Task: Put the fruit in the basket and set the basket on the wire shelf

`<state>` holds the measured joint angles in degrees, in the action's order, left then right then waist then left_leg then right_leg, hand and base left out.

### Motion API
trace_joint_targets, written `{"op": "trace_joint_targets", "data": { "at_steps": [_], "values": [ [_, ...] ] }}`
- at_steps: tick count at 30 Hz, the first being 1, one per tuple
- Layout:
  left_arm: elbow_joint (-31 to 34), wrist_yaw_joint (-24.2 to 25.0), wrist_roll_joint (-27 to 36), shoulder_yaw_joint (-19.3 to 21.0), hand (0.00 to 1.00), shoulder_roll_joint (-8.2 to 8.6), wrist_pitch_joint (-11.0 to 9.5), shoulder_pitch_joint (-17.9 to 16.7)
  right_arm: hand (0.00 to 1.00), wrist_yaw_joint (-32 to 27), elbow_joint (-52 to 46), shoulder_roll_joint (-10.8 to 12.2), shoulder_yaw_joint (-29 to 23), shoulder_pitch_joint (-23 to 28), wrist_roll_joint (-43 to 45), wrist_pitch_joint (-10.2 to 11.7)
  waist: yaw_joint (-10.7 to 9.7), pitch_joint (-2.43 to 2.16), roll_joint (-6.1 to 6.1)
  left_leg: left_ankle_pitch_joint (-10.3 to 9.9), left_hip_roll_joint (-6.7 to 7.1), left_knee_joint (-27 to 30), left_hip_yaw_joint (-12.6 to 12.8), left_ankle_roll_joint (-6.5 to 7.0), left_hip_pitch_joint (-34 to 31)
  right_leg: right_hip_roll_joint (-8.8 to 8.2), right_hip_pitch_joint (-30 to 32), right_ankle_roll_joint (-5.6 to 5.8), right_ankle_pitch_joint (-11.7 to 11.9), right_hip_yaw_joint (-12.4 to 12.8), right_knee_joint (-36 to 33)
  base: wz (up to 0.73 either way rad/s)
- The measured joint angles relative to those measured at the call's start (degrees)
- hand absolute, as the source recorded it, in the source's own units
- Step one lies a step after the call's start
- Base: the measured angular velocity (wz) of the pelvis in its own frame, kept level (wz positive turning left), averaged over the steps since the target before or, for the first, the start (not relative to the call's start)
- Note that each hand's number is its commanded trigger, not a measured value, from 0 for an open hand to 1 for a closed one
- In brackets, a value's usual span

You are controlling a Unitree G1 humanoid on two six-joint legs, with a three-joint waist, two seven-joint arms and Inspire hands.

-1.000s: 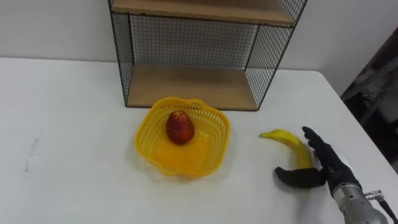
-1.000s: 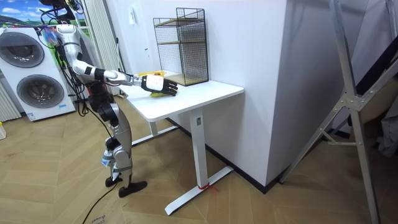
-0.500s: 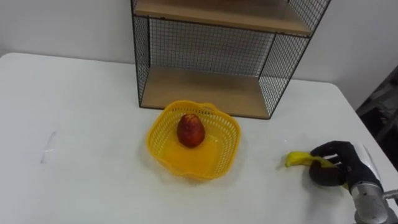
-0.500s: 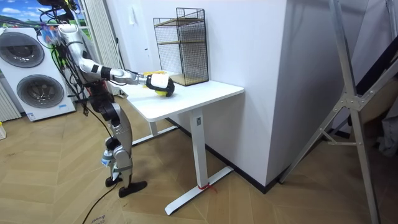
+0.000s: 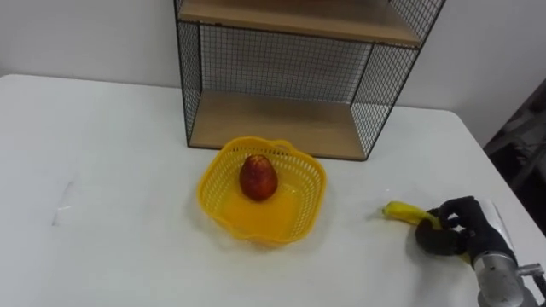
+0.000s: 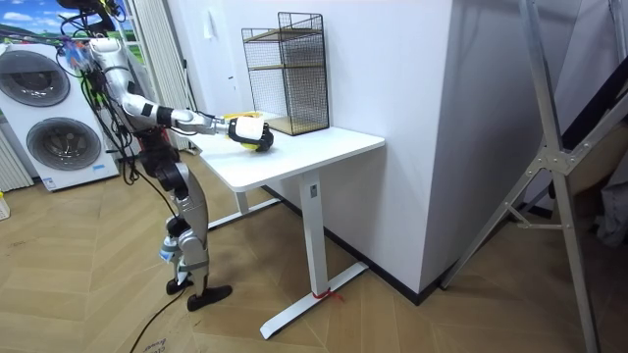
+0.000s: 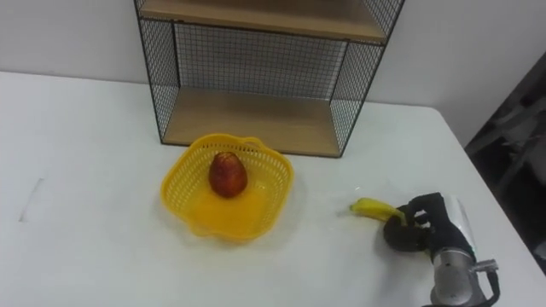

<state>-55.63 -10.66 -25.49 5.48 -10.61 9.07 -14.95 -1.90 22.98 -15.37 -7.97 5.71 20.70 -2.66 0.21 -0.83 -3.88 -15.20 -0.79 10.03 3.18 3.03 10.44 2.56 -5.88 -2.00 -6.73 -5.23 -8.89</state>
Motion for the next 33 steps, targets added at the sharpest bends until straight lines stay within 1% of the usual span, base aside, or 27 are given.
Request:
{"op": "trace_joint_targets", "data": {
  "at_steps": [2,3,4,6,7,10,12,13,16,18,19,21,24,25,28,31,33],
  "values": [
    [0.0,0.0,0.1,0.0,0.0,0.15,-0.5,0.1,1.0,0.9,-3.5,0.7,0.0,1.4,-0.4,-0.8,0.0,0.01,0.21,0.0,0.02,-0.1,0.0,0.0,-0.2,0.01,0.3,0.0,0.0,0.2,-0.1,-0.07],
    [-0.1,0.0,0.1,-0.1,0.0,0.4,-0.7,0.2,1.0,2.4,-5.9,0.8,0.2,1.6,-1.5,-1.3,0.0,0.14,0.55,0.0,0.06,-0.1,0.2,0.02,-0.6,0.04,1.0,0.0,0.0,0.5,-0.3,-0.18],
    [-0.1,0.0,0.1,-0.2,0.0,0.63,-1.1,0.2,1.0,3.8,-8.3,0.9,1.2,1.7,-2.7,-1.3,0.1,0.46,1.06,0.0,0.04,-0.1,0.8,0.03,-0.9,0.1,1.6,-0.01,0.0,0.7,-0.8,-0.21],
    [0.0,0.0,0.2,-0.6,0.0,0.7,-1.5,0.0,1.0,5.1,-12.1,1.1,2.8,2.1,-4.9,-1.3,0.1,0.59,1.53,0.0,0.02,-0.3,1.4,0.03,-1.0,0.15,2.1,-0.01,0.0,1.1,-0.9,-0.16],
    [0.0,0.0,0.2,-1.1,0.0,0.7,-1.6,0.0,1.0,5.6,-14.6,1.7,3.0,2.2,-6.7,-1.3,0.0,0.8,1.97,0.0,0.03,-0.3,1.3,0.04,-1.0,0.12,2.1,-0.01,0.0,1.3,-0.9,-0.06],
    [0.0,0.1,0.1,-1.2,0.0,0.76,-2.2,-0.5,1.0,5.8,-20.5,2.4,3.6,2.1,-10.9,-1.1,0.1,0.93,2.53,0.0,-0.04,-0.4,1.4,0.04,-1.0,0.33,2.2,0.0,0.0,1.9,-0.9,0.0],
    [0.0,0.1,0.1,-1.3,0.0,0.79,-2.7,-0.9,1.0,5.7,-23.9,2.4,3.6,2.0,-13.2,-1.0,0.2,0.88,2.47,0.0,-0.18,-0.4,1.4,0.03,-1.0,0.39,2.2,-0.01,0.0,1.8,-0.7,0.02],
    [0.0,0.1,0.0,-1.3,0.0,0.92,-3.2,-1.3,1.0,5.4,-26.0,2.4,3.6,2.0,-14.8,-0.7,0.2,0.84,2.38,0.0,-0.22,-0.4,1.4,0.02,-1.1,0.41,2.2,-0.01,0.0,1.6,-0.7,0.0],
    [-0.1,0.1,0.1,-1.4,0.0,1.17,-3.6,-2.1,1.0,4.4,-28.8,2.4,3.6,2.0,-18.0,0.5,0.2,0.78,2.29,0.0,-0.28,-0.2,1.3,0.0,-1.0,0.41,2.2,-0.01,0.0,1.3,-0.8,0.0],
    [-0.3,0.1,0.3,-1.4,0.0,1.16,-4.0,-2.3,1.0,4.4,-29.4,2.4,3.6,2.0,-18.5,0.7,0.2,0.66,2.11,0.0,-0.28,-0.2,1.3,0.01,-1.0,0.39,2.2,0.0,0.0,1.3,-0.8,0.0],
    [-1.1,0.1,0.3,-1.4,0.0,1.16,-4.3,-2.3,1.0,4.3,-30.1,2.4,3.6,2.0,-18.7,0.7,0.2,0.65,2.1,0.0,-0.24,-0.4,1.3,0.01,-1.0,0.35,2.2,0.0,0.0,1.2,-0.8,0.0],
    [-2.2,0.1,0.3,-1.4,0.0,1.1,-4.4,-1.9,1.0,3.7,-31.9,2.4,3.6,2.0,-19.0,0.7,0.1,0.66,2.18,0.0,-0.2,-0.5,1.3,0.02,-1.1,0.31,2.2,0.0,0.0,1.1,-0.8,0.0],
    [-2.3,0.1,0.1,-1.4,0.0,1.1,-4.5,-1.7,1.0,3.1,-35.2,2.4,3.7,1.9,-17.7,0.7,0.2,0.65,2.37,0.0,-0.23,-0.5,1.4,0.01,-1.1,0.33,2.1,-0.01,0.0,1.0,-0.8,0.0],
    [-2.3,0.1,0.1,-1.4,0.0,1.09,-4.5,-1.7,1.0,2.7,-35.9,2.4,4.2,1.7,-16.5,1.4,0.3,0.67,2.5,0.0,-0.24,-0.4,1.4,0.0,-1.1,0.34,2.1,-0.01,0.0,1.0,-0.9,0.0],
    [-2.3,0.1,0.1,-2.4,0.0,1.05,-4.5,-1.2,1.0,2.7,-36.8,2.4,5.0,0.6,-12.6,1.8,0.3,0.71,2.97,0.0,-0.22,-0.3,1.4,-0.01,-1.1,0.35,2.1,-0.02,0.0,1.4,-0.9,0.0],
    [-2.5,0.1,0.1,-2.5,0.0,1.0,-4.5,0.1,1.0,3.4,-37.0,2.4,7.4,-0.8,-9.2,1.8,0.5,0.69,2.97,0.1,-0.26,-0.4,1.6,-0.18,-1.3,0.42,2.9,-0.05,0.0,1.8,-1.7,-0.05],
    [-3.3,0.1,0.1,-2.6,0.0,1.0,-4.9,1.0,1.0,4.6,-37.2,2.3,8.8,-1.1,-8.9,1.8,0.6,0.66,2.8,0.2,-0.29,-0.3,1.6,-0.2,-1.3,0.47,3.0,-0.06,0.0,1.8,-1.9,-0.03]
  ]
}}
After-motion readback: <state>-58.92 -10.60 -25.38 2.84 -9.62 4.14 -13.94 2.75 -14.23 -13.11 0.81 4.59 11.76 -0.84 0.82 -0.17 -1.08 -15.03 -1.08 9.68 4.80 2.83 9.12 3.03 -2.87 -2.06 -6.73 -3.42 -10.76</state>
